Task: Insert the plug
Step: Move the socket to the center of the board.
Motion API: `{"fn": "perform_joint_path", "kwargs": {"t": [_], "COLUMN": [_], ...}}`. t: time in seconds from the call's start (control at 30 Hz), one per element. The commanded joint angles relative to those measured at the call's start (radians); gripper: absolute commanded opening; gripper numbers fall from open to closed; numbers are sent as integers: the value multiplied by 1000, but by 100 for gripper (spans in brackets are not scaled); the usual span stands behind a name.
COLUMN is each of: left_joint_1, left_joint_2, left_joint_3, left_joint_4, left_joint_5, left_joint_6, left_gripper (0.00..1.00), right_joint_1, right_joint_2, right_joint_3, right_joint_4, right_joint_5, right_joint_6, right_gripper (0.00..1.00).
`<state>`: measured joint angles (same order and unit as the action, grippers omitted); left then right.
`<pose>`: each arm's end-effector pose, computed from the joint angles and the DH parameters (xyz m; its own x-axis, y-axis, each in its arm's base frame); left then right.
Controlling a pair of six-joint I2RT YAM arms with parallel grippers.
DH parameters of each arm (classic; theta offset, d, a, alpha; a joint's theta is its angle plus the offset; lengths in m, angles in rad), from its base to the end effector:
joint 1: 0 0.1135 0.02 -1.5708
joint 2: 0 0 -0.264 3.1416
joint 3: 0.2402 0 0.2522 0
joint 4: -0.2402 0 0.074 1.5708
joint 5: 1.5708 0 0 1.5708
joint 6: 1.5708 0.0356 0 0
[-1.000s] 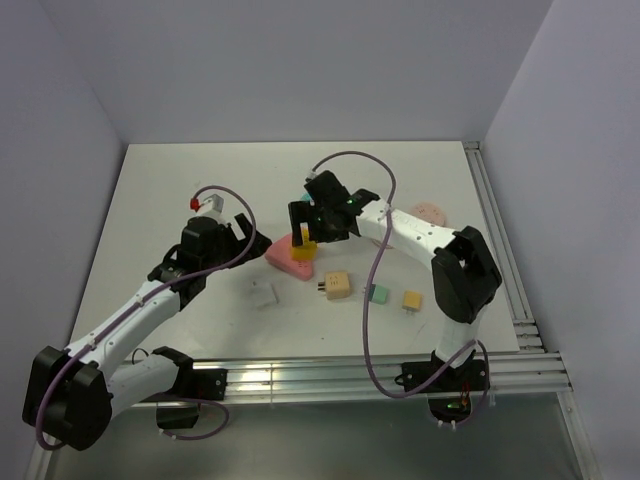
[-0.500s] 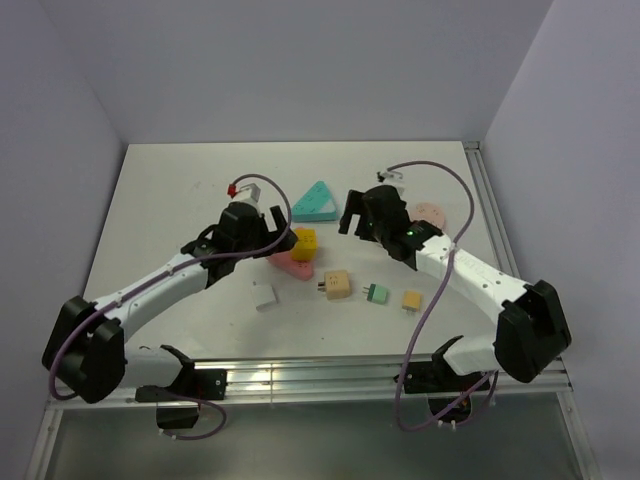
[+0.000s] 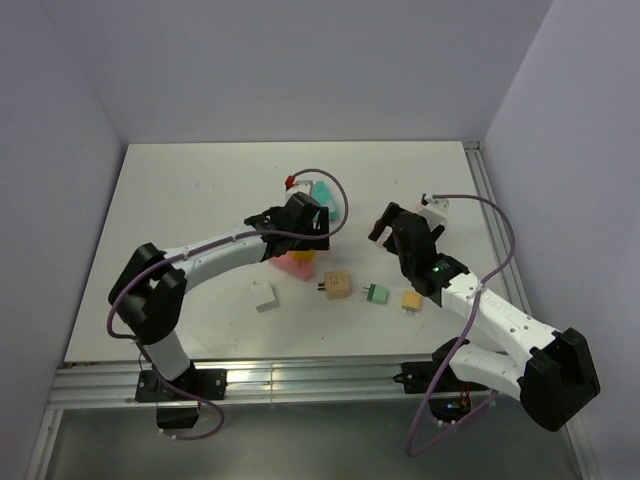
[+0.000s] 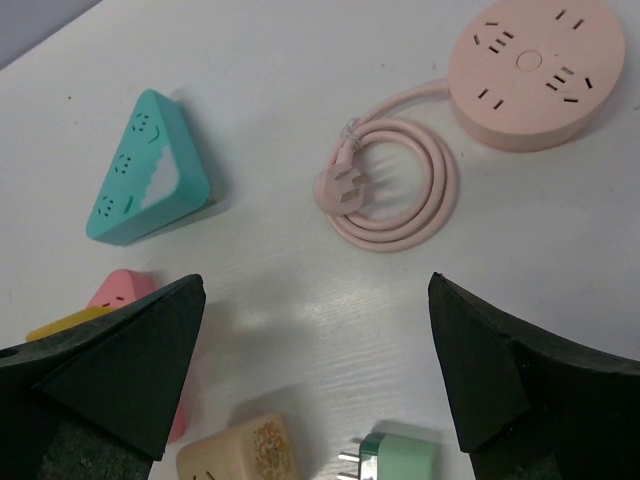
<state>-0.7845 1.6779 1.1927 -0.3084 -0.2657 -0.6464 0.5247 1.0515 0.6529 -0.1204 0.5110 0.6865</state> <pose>0.2677 -0.2540 0.2376 -0.7348 -0.0876 -0.6726 0.1362 0.9523 -0.2730 0.2071 0.0998 0.2508 -0.3760 0.4211 -0.8254 0.2184 0.9059 0.3627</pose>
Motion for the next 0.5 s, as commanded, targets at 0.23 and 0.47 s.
{"fn": "perform_joint_path", "kwargs": {"t": [0.23, 0.47], "left_joint_1": [-38, -36], "left_joint_2": [152, 158], "left_joint_3": [171, 110], "left_joint_4": [-216, -255], "left_joint_5": [-213, -283], "left_joint_6": [8, -16], "left_gripper": [96, 79], "right_joint_1": [-14, -29], "right_joint_2": [-36, -48], "right_joint_3": [-33, -53], "right_joint_4": [93, 100], "right_joint_5": [49, 41], "right_joint_6": [30, 44], "right_gripper": [99, 99]}}
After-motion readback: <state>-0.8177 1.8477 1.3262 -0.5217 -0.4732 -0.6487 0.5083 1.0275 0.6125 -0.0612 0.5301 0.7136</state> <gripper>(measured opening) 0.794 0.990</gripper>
